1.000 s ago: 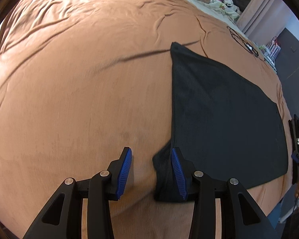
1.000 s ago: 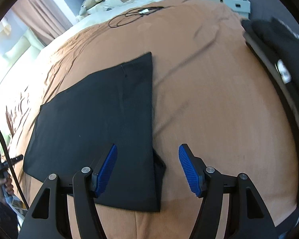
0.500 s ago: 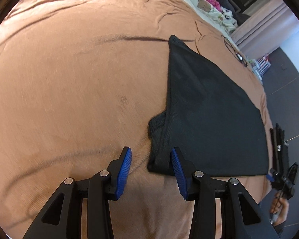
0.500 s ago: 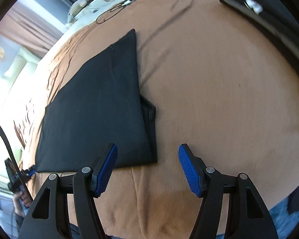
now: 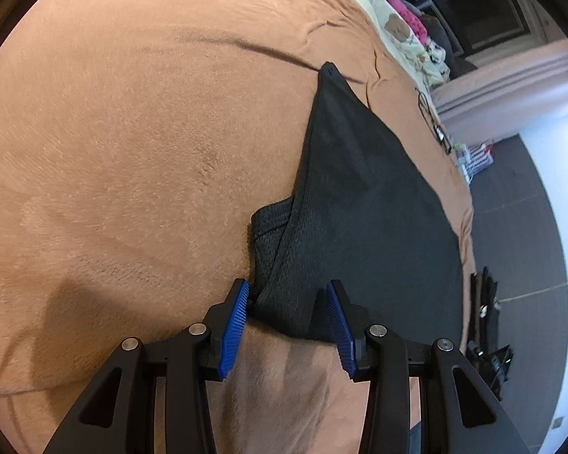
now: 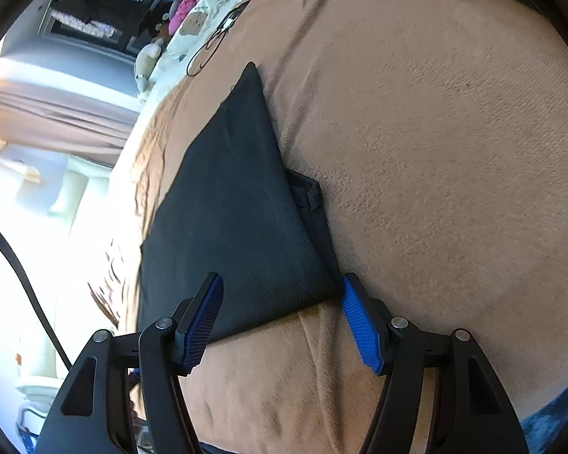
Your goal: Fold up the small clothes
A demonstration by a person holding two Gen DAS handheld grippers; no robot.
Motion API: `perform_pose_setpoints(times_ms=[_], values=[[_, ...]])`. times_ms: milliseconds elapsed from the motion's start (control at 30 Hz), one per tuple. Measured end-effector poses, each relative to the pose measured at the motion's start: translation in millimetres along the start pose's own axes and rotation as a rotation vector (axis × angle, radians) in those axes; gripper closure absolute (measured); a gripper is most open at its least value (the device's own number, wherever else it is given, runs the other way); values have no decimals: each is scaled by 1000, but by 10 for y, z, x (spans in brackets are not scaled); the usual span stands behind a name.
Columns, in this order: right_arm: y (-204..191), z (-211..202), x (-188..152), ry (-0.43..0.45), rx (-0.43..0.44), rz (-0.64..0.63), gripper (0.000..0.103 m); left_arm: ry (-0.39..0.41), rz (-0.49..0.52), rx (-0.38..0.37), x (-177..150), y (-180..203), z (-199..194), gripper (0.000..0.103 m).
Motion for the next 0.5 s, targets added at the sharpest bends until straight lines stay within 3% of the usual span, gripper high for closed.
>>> perform_pose_setpoints(times_ms=[233,500], values=[[125,26,-6,17,49,75,46,47,-190,-102,-97,-108,-100,59],[221,19,-148,-1,90,111,46,41,-195,-119,-224,10,-85,59]])
Point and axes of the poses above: each gripper's, at about its wrist camera, not at the fingertips, and z roughly the way its jaws point, y to its right, x to its top, the point moved 7 cm from there along z, roughly the way its jaws point, and after that the axes turned 11 degrees about z, right-handed, at the moved point
